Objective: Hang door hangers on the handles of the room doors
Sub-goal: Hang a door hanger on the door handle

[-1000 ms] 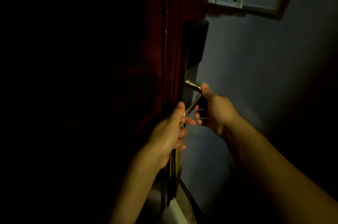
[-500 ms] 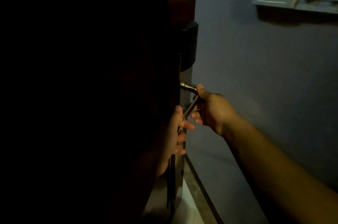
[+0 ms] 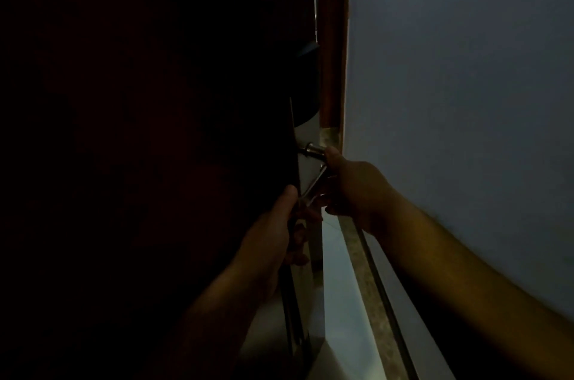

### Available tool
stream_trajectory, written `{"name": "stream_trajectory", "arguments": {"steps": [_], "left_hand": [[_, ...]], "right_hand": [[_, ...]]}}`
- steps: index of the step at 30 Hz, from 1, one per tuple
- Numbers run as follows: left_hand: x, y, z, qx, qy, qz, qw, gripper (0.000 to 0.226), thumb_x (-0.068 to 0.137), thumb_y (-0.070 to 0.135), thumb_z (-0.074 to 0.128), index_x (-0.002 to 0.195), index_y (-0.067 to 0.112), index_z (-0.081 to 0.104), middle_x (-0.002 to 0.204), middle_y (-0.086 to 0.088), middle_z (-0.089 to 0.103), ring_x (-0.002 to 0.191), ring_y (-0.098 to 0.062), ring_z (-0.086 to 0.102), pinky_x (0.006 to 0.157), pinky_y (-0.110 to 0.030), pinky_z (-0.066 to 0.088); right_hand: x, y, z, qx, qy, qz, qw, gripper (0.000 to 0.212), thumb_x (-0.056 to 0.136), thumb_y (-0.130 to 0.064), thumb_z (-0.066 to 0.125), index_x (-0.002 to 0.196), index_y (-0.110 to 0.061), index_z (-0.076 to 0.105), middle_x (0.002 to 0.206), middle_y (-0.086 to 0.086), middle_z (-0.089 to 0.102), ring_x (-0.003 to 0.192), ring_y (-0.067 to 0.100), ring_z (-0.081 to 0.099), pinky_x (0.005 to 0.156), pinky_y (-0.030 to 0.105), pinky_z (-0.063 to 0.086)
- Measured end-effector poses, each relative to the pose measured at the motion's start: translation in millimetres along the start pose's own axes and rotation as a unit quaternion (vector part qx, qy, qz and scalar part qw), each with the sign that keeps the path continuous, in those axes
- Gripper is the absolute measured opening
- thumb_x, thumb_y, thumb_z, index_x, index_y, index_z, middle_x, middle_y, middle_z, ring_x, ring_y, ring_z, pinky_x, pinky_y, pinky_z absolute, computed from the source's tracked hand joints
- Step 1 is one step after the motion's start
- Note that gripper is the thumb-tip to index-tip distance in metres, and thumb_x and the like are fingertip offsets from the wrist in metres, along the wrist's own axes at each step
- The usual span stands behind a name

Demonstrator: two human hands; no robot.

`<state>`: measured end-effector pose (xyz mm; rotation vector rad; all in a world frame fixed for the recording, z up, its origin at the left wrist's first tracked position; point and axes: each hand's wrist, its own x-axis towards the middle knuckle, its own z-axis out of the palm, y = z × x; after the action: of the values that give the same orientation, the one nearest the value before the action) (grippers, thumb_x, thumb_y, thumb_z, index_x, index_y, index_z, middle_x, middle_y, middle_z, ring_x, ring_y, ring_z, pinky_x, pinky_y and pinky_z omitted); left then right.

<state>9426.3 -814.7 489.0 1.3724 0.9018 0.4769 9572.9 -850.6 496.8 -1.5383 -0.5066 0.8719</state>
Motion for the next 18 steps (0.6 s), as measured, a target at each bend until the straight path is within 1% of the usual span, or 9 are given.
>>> {"name": "stream_trajectory", "arguments": {"steps": [3,5,8,10,12,15,18], "left_hand": [[24,3,-20,-0.007,0.04,0.009,0.999,0.054,0.097,0.056,0.037,0.08,0.017,0.071,0.061,0.005,0.05,0.057,-0.011,0.046,0.058,-0.031,0.042],[39,5,-32,-0.017,0.068,0.006,0.998,0.054,0.097,0.055,0.039,0.074,0.017,0.071,0.056,0.008,0.051,0.058,-0.012,0.047,0.061,-0.032,0.042],[63,8,-53,-0.036,0.089,0.003,0.995,0.054,0.097,0.052,0.041,0.071,0.016,0.071,0.049,0.012,0.056,0.063,-0.012,0.052,0.065,-0.032,0.043],[79,8,-70,-0.037,0.098,0.005,0.995,0.054,0.097,0.052,0.04,0.07,0.016,0.07,0.048,0.012,0.055,0.062,-0.011,0.052,0.061,-0.029,0.042],[93,9,-89,-0.04,0.092,0.003,0.995,0.055,0.096,0.053,0.04,0.072,0.015,0.07,0.05,0.009,0.048,0.052,-0.009,0.045,0.054,-0.026,0.04],[111,10,-119,-0.046,0.084,-0.008,0.995,0.056,0.094,0.059,0.039,0.076,0.017,0.072,0.05,0.007,0.044,0.043,-0.007,0.041,0.054,-0.026,0.042],[127,10,-148,-0.039,0.088,0.001,0.995,0.058,0.094,0.062,0.037,0.081,0.017,0.073,0.053,0.007,0.042,0.043,-0.007,0.04,0.052,-0.024,0.043]], "right_hand": [[32,-7,19,-0.047,-0.038,0.003,0.998,0.05,0.098,-0.052,0.044,0.095,-0.008,0.067,0.085,0.008,0.073,0.081,0.024,0.07,0.073,0.035,0.054],[53,-12,34,-0.058,-0.05,0.0,0.997,0.049,0.097,-0.052,0.045,0.096,-0.009,0.067,0.088,0.009,0.072,0.085,0.026,0.068,0.079,0.038,0.052],[81,-20,60,-0.091,-0.072,0.001,0.993,0.05,0.096,-0.055,0.046,0.101,-0.009,0.066,0.095,0.011,0.071,0.088,0.027,0.067,0.077,0.037,0.051],[99,-24,78,-0.109,-0.087,0.005,0.99,0.052,0.095,-0.056,0.047,0.101,-0.008,0.067,0.096,0.012,0.072,0.087,0.027,0.068,0.077,0.037,0.052],[115,-28,95,-0.114,-0.107,0.003,0.988,0.051,0.094,-0.056,0.049,0.1,-0.008,0.067,0.094,0.012,0.072,0.086,0.027,0.068,0.078,0.038,0.051],[137,-30,123,-0.103,-0.135,0.002,0.986,0.047,0.094,-0.054,0.05,0.095,-0.01,0.067,0.085,0.009,0.07,0.079,0.025,0.066,0.077,0.038,0.05],[158,-34,154,-0.1,-0.165,0.005,0.981,0.046,0.094,-0.055,0.049,0.089,-0.012,0.065,0.075,0.005,0.065,0.073,0.022,0.063,0.074,0.037,0.048]]}}
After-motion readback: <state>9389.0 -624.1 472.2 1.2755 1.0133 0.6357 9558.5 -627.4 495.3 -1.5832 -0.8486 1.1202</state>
